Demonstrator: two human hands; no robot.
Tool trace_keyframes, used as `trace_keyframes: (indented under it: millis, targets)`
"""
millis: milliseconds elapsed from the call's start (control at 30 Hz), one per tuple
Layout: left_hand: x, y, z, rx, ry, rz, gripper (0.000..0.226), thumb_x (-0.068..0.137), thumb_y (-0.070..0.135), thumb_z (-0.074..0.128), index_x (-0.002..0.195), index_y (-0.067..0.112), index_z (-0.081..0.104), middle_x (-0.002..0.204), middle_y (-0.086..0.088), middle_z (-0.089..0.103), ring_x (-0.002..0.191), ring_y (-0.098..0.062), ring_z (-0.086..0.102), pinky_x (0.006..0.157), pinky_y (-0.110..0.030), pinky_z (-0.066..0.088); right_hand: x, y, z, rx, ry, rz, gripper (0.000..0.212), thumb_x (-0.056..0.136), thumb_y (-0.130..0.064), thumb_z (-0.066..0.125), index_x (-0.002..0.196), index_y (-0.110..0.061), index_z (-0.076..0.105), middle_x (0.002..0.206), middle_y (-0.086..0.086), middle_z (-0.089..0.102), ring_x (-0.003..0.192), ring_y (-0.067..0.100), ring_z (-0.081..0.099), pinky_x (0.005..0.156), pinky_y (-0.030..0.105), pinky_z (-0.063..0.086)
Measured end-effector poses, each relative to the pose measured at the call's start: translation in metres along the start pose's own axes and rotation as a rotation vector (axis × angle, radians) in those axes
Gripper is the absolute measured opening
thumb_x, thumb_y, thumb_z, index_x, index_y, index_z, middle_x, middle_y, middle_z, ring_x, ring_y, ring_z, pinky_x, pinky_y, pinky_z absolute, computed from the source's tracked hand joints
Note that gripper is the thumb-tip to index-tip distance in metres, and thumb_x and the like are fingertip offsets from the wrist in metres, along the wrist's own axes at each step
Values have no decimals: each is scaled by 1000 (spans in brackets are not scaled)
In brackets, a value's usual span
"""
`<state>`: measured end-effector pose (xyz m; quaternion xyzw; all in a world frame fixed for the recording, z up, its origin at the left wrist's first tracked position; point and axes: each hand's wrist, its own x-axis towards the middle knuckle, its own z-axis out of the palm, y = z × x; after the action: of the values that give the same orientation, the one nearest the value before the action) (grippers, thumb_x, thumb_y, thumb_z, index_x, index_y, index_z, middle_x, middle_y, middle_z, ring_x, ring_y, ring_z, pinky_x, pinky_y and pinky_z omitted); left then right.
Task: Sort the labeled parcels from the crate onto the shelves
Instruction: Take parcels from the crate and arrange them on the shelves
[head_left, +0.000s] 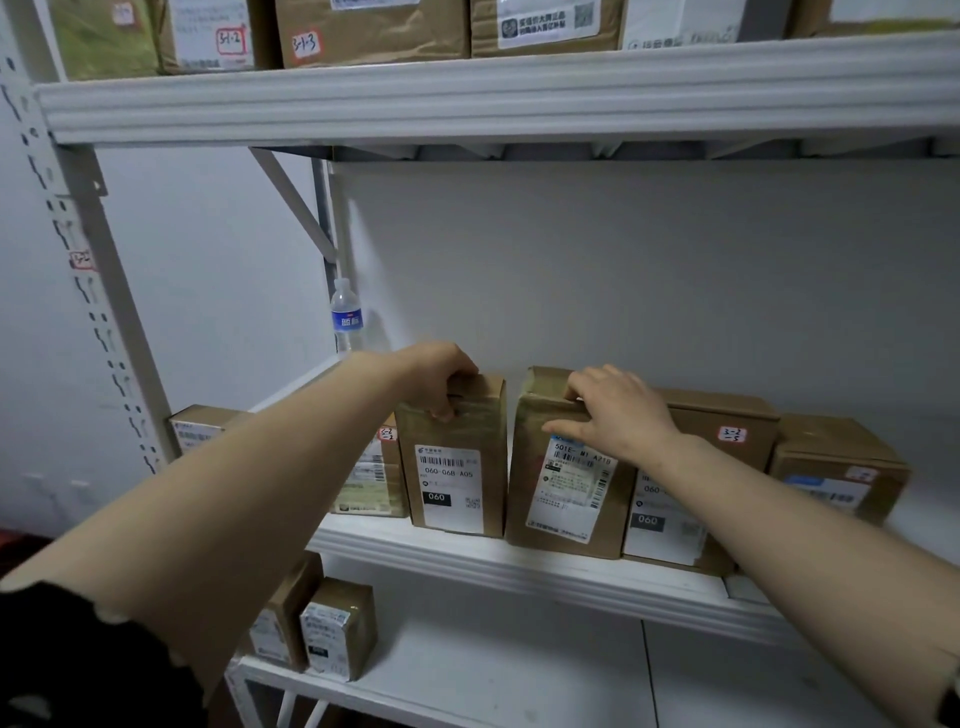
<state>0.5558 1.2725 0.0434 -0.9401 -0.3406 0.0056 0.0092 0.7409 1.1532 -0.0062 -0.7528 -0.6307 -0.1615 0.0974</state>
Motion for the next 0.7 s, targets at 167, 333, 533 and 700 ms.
trace_keyframes:
  millis: [167,333,533,700]
  targets:
    - [4,1,4,-11,14,35,61,86,11,66,142,13,42,136,-6,52,123,-25,49,101,-33,38,1,0,4,-42,12,-19,62,79,-71,50,117,-22,53,120,-2,55,113,17,49,100,34,38]
    - [7,-1,6,-19,32,31,56,86,9,65,138,10,47,134,-8,54,120,-26,50,99,-33,40,1,-3,7,-42,23,-12,65,79,-71,50,122,-22,50,124,-2,54,116,17,48,101,35,38]
    - [1,2,9,-54,47,-34,73,86,10,66,148,12,29,146,-7,42,133,-25,40,106,-31,33,-3,-5,8,-46,37,-10,68,79,-71,52,126,-22,48,127,-2,52,119,17,47,103,35,36]
    - [-12,10,9,-82,56,-75,72,86,6,63,148,12,27,146,-8,42,133,-25,40,106,-32,33,-10,-6,5,-39,48,-30,77,77,-72,53,133,-21,42,135,0,46,127,19,41,110,37,28]
